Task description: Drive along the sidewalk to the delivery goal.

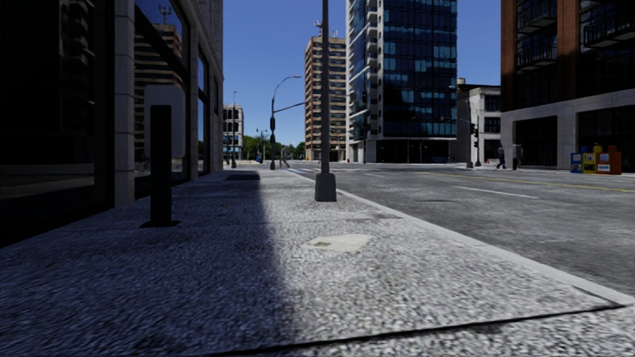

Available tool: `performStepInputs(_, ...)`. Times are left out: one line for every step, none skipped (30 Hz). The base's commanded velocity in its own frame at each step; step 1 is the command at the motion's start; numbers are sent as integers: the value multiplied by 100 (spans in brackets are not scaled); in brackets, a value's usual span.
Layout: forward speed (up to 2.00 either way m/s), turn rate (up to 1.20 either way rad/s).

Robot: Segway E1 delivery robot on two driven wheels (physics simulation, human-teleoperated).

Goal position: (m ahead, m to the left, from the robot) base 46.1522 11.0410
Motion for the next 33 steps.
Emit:
performStepInputs(200, 47)
performStepInputs(200, 44)
performStepInputs(200, 31)
performStepInputs(200, 31)
performStepInputs(200, 0)
performStepInputs(200, 0)
performStepInputs(200, 0)
performStepInputs(200, 0)
performStepInputs(200, 0)
performStepInputs(200, 0)
performStepInputs(200, 0)
performStepInputs(200, 0)
performStepInputs(200, 0)
performStepInputs(200, 0)
performStepInputs(200, 0)
performStepInputs(200, 0)
performStepInputs(200, 0)
performStepInputs(200, 0)
performStepInputs(200, 0)
performStepInputs(200, 0)
performStepInputs(200, 0)
performStepInputs(200, 0)
performStepInputs(200, 0)
performStepInputs(200, 18)
performStepInputs(200, 18)
performStepInputs(200, 32)
performStepInputs(200, 36)
performStepInputs(200, 37)
performStepInputs(200, 37)
performStepInputs(200, 37)
performStepInputs(200, 37)
performStepInputs(200, 37)
performStepInputs(200, 37)
